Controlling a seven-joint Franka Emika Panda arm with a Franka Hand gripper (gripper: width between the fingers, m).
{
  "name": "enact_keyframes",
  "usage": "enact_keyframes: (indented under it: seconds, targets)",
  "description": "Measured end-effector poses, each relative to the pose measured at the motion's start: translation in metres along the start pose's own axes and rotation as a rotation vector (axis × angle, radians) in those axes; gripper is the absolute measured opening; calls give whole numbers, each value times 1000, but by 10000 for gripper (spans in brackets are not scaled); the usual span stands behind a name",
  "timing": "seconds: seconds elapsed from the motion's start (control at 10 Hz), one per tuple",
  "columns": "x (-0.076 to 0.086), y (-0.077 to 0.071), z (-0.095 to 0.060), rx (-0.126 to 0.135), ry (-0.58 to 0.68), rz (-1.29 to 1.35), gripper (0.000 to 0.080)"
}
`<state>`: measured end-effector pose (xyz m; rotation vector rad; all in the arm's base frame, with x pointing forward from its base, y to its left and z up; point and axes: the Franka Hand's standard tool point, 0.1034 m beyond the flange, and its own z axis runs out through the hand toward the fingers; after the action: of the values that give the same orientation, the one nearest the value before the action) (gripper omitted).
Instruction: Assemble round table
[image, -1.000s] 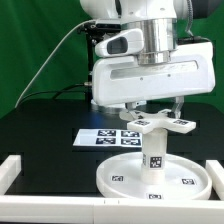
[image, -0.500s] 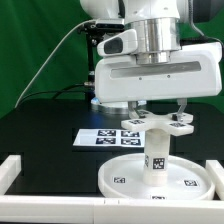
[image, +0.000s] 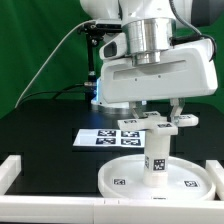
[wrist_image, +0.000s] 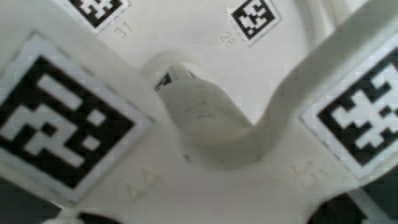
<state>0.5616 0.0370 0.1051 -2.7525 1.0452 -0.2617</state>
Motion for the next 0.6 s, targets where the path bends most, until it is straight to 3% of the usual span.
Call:
enact_keyframes:
  seconds: [0.2, 0.5, 0.6]
  targets:
    - [0, 1, 0, 15, -5, 260, 453]
    - [1, 1, 1, 15, -6, 282, 453]
    - [0, 1, 1, 15, -6, 282, 616]
